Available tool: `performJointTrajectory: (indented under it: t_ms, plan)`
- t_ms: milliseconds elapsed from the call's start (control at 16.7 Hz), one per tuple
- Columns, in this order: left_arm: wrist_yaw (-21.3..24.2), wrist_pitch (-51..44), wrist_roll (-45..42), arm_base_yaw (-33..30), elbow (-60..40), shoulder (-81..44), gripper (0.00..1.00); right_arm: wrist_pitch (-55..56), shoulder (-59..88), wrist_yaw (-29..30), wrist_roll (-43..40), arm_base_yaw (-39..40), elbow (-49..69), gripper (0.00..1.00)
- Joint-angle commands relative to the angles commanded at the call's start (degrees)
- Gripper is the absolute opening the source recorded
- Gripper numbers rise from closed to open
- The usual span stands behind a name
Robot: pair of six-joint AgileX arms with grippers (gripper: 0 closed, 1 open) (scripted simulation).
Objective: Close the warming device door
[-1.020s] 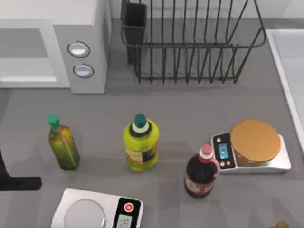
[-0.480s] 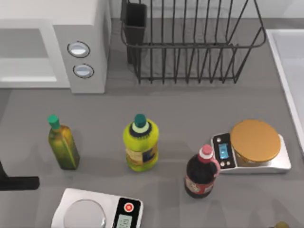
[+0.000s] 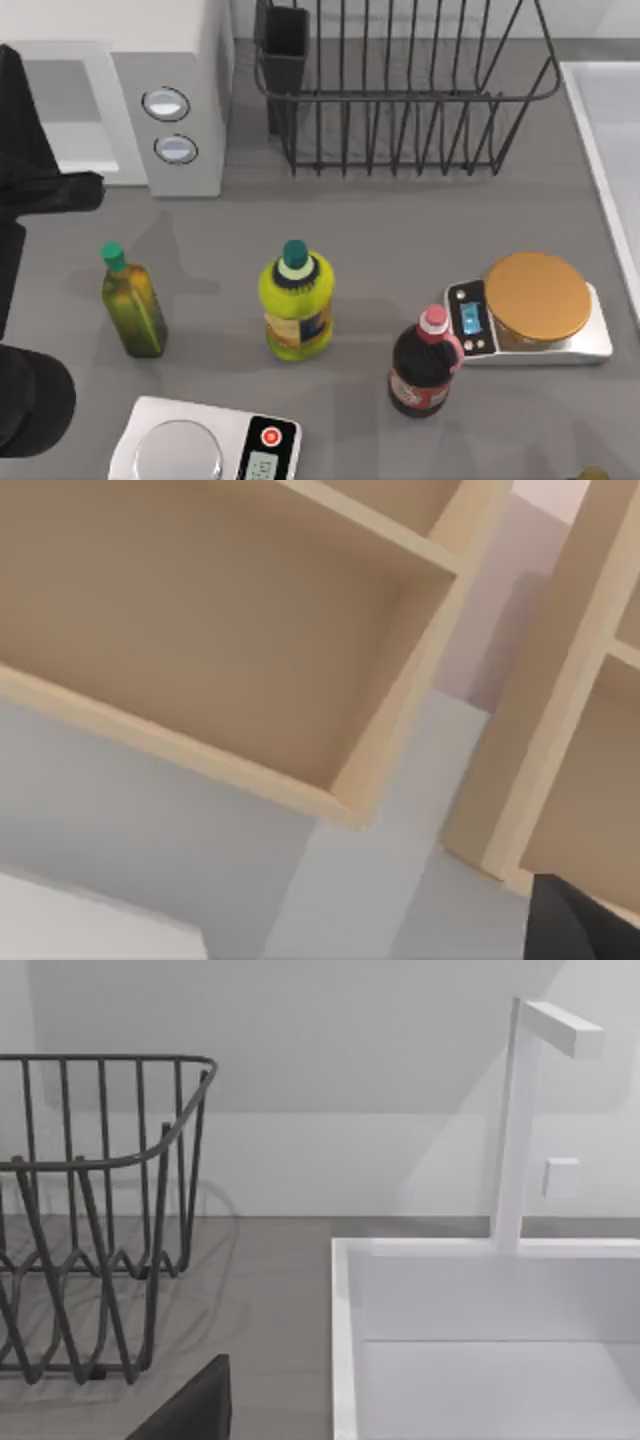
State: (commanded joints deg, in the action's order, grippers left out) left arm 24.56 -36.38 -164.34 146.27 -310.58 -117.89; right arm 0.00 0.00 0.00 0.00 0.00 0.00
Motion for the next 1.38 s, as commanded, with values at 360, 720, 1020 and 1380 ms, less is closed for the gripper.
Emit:
performJointTrajectory:
  t_ms: [360,720,1020,1380]
  plan:
    - [3.3,-1.2,21.3,-17.2,42.4,2.5,0.0,0.0,0.0,0.0,0.0,0.0,0.0,1.0]
    - [6.8,-3.0,46.8,-37.1,98.0,5.8,0.0,0.0,0.0,0.0,0.0,0.0,0.0,1.0]
    - [9.4,-4.5,68.4,-53.6,146.2,9.1,0.0,0.0,0.0,0.0,0.0,0.0,0.0,1.0]
    - [11.9,-6.2,91.3,-70.9,194.6,13.0,0.0,0.0,0.0,0.0,0.0,0.0,0.0,1.0]
